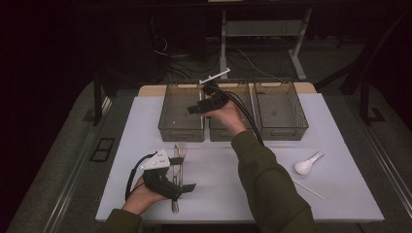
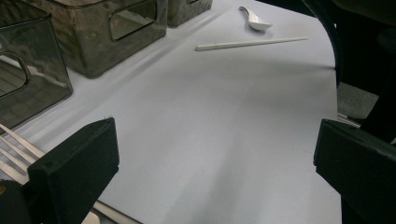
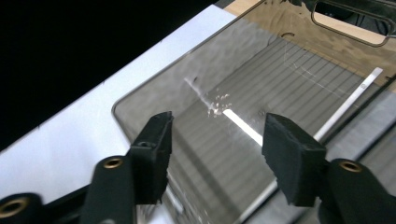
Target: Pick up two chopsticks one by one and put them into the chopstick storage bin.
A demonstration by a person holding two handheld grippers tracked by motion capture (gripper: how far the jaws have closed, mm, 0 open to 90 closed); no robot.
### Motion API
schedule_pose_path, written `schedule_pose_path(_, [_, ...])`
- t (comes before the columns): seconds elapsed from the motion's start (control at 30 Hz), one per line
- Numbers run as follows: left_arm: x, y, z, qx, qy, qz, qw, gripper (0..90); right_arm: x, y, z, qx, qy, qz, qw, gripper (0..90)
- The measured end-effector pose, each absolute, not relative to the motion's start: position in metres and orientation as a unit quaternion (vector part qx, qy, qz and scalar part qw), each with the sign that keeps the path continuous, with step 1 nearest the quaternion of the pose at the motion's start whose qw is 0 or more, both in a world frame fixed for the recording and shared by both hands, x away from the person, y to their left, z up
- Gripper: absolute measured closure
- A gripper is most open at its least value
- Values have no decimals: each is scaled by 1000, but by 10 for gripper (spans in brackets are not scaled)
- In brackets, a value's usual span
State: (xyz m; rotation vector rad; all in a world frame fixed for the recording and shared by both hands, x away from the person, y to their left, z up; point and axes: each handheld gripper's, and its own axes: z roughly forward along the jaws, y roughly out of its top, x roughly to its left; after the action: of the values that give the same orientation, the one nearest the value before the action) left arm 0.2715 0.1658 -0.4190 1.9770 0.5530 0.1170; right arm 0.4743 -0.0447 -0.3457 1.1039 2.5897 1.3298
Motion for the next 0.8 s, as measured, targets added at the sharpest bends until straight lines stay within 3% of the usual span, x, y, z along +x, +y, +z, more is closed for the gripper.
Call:
schedule_pose_path(0.43, [271, 166, -419, 826, 233, 49, 511, 0, 439, -96, -336, 334, 832, 440, 55, 356])
schedule_pose_path(0.8, [271, 167, -418, 823, 238, 58, 513, 0, 416, -131, -339, 321, 834, 445, 57, 359])
